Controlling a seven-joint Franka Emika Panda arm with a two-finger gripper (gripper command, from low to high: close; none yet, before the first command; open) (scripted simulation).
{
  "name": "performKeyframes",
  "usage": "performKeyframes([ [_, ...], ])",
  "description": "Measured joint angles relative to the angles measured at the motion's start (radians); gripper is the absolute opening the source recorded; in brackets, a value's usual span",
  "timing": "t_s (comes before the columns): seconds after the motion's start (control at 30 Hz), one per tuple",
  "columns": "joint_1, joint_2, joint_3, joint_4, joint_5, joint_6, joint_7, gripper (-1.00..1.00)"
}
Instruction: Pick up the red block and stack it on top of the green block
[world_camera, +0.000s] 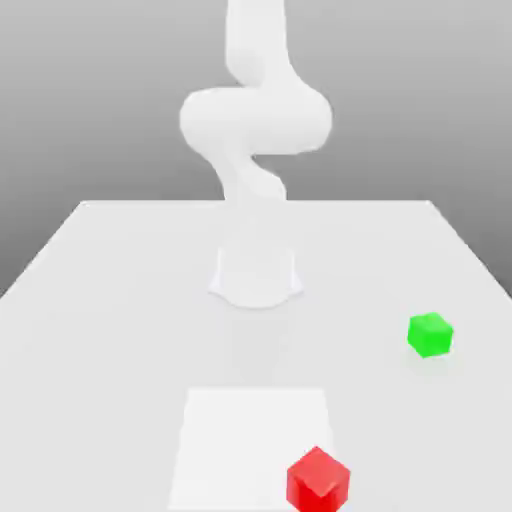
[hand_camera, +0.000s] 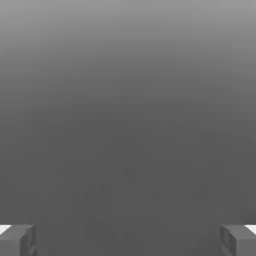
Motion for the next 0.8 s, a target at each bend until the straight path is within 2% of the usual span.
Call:
performKeyframes([
  [0.27,0.109,0.297,-0.065,-0.034,0.056,0.101,-0.216,0.0],
  [0.53,0.168,0.588,-0.079,-0.068,0.103,0.199,-0.423,0.0],
  [0.8,0.194,0.87,-0.066,-0.103,0.067,0.302,-0.57,0.0],
])
